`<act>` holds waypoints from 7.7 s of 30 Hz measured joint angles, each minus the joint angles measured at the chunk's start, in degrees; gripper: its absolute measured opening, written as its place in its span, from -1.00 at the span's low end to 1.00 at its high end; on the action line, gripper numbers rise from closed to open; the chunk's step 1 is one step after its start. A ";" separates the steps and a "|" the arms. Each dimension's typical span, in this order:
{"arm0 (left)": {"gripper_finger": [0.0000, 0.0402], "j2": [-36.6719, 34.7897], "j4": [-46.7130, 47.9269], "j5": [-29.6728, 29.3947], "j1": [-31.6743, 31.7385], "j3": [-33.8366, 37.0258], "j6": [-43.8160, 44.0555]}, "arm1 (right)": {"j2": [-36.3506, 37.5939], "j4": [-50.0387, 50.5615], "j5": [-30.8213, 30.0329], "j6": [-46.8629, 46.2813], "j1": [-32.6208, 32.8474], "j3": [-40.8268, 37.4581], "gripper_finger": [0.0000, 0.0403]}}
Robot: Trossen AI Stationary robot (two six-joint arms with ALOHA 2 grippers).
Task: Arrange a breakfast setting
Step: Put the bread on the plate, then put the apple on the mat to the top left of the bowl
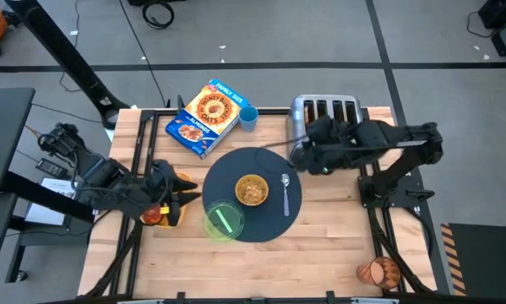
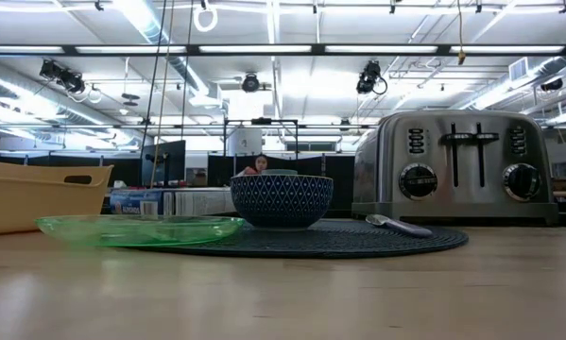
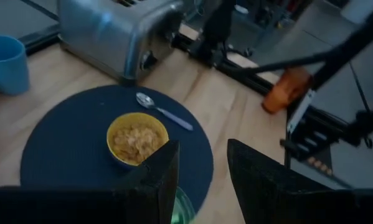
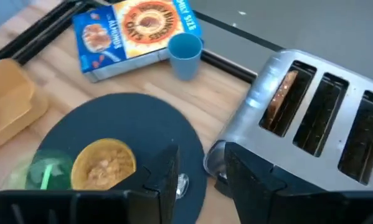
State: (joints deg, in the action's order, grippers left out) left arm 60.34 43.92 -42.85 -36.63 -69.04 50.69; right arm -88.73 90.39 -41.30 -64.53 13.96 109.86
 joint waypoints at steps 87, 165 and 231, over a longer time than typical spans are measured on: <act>-0.04 -8.38 7.08 9.20 7.70 0.00 -11.51 | -0.13 -21.58 2.84 13.29 -36.34 -17.93 -0.94; -0.04 -13.46 21.16 14.23 7.72 0.02 -5.18 | -42.41 -80.63 1.45 95.88 12.03 -7.90 -0.94; -0.04 -13.49 19.97 25.33 7.74 0.02 -6.33 | -43.50 -68.49 25.77 81.16 4.28 -8.00 -0.32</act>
State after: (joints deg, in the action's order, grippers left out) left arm 46.85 63.90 -17.51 -28.89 -69.01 44.35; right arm -132.23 21.90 -15.53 16.62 18.25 101.86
